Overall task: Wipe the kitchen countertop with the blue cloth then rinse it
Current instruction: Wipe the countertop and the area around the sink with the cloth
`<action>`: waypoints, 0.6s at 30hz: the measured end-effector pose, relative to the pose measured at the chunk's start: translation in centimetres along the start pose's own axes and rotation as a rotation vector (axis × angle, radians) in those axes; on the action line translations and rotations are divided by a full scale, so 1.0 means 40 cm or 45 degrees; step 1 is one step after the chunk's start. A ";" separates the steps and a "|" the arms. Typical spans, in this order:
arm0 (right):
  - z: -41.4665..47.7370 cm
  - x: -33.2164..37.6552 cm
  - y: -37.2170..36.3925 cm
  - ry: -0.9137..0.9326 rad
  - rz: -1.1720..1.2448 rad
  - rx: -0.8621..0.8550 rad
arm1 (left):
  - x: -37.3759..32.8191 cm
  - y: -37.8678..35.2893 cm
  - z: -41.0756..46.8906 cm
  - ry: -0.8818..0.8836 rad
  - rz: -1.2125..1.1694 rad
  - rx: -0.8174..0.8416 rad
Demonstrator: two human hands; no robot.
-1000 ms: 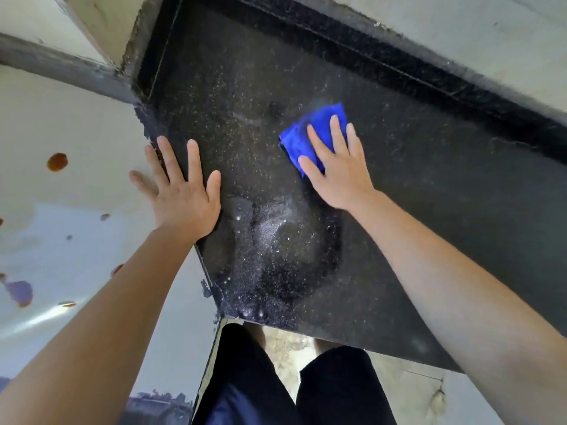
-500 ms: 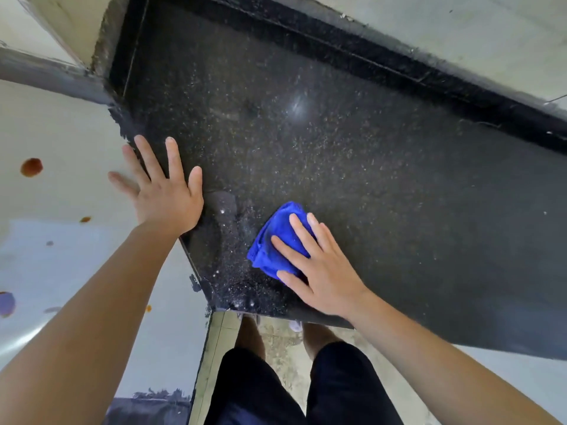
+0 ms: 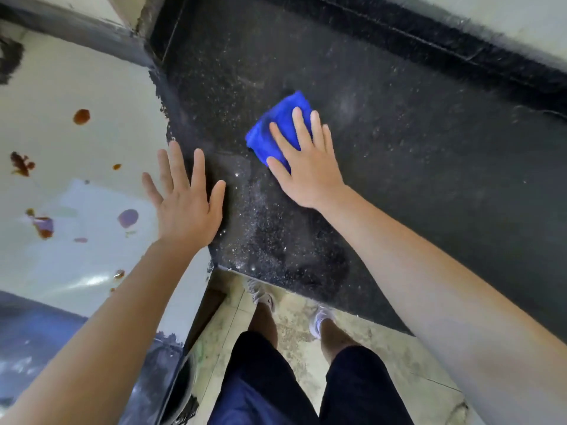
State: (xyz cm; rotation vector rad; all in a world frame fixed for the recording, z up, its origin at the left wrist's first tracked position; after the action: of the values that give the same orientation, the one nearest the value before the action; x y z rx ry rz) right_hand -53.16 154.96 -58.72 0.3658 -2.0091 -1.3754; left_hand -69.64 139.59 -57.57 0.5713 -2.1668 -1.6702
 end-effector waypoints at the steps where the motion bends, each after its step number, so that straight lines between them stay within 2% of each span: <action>1: -0.071 0.012 -0.020 0.135 0.005 0.015 | -0.002 -0.011 -0.031 0.037 -0.007 0.022; 4: -0.289 -0.017 -0.052 0.359 0.037 0.130 | -0.031 -0.041 -0.124 0.102 -0.006 0.077; 8: -0.423 -0.202 0.007 0.472 -0.059 0.282 | -0.072 -0.057 -0.242 0.226 -0.066 0.102; 13: -0.203 -0.385 0.126 -0.012 -0.015 0.151 | -0.105 -0.073 -0.369 0.424 -0.168 0.142; 16: -0.060 -0.333 0.130 -0.195 0.066 0.048 | -0.107 -0.075 -0.434 0.489 -0.174 0.162; 18: -0.058 -0.263 0.090 -0.235 0.107 -0.018 | -0.103 -0.077 -0.485 0.542 -0.147 0.188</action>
State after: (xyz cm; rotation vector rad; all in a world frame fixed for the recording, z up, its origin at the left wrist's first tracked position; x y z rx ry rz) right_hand -43.35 160.71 -58.79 0.1502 -2.1364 -1.4144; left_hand -56.06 124.92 -55.87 1.0089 -1.9792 -1.2982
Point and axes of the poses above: each hand's wrist, its own z-axis towards the middle knuckle, its own y-axis out of the back of the hand, x = y × z, the point moved 5 cm from there along z, towards the middle knuckle, and after that the axes turned 11 degrees about z, right-handed, at the moved point
